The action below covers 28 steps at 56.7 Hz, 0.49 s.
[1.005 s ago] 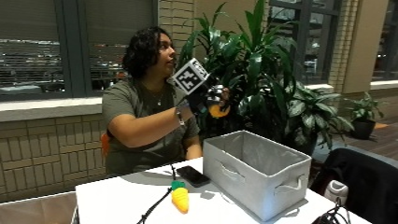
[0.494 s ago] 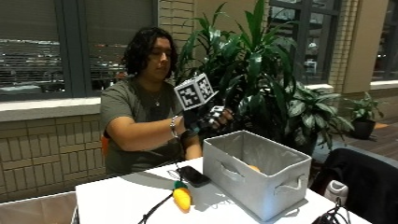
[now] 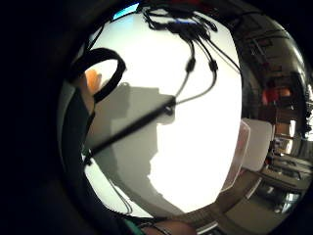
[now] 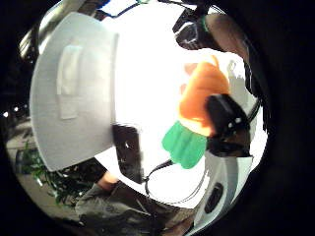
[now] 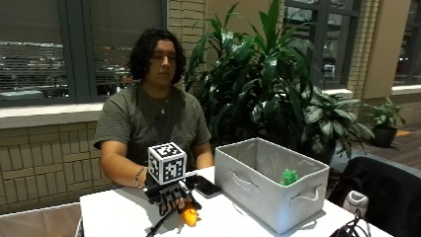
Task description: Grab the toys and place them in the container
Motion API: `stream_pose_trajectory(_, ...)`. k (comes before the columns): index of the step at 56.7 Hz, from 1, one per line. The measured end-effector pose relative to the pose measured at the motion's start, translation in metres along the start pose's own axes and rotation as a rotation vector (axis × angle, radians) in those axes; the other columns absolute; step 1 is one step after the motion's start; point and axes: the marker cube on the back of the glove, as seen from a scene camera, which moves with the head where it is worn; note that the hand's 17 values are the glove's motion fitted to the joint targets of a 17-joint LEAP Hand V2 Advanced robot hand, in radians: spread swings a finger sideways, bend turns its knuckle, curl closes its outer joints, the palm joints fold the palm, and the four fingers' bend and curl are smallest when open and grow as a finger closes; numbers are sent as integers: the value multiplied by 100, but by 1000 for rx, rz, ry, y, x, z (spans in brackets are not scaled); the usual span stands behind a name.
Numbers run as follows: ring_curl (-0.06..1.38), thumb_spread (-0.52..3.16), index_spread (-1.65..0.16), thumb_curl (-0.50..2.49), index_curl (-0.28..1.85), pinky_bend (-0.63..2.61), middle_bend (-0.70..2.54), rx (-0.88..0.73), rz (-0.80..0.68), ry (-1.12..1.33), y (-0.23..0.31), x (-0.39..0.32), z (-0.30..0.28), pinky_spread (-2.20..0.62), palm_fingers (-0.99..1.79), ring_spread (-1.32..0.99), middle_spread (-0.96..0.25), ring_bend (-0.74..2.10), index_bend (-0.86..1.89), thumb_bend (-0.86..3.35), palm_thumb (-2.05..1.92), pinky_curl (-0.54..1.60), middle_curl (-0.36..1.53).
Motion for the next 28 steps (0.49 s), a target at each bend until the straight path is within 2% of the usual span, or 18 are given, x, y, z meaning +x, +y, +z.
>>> stream_pose_trajectory(12, 87, 164, -51, 28, 37, 147, 110, 58, -67, 140, -7, 4, 5, -45, 52, -57, -61, 174, 34, 26, 36, 67, 109)
stream_pose_trajectory(21, 93, 160, -51, 22, 47, 146, 130, 233, -110, 147, -10, 0, -6, -47, 65, -63, -69, 172, 64, 25, 27, 70, 126)
stream_pose_trajectory(28, 98, 159, -47, 20, 53, 150, 141, 485, -158, 135, -2, -12, -71, -48, 64, -67, -71, 172, 74, 26, 24, 75, 133)
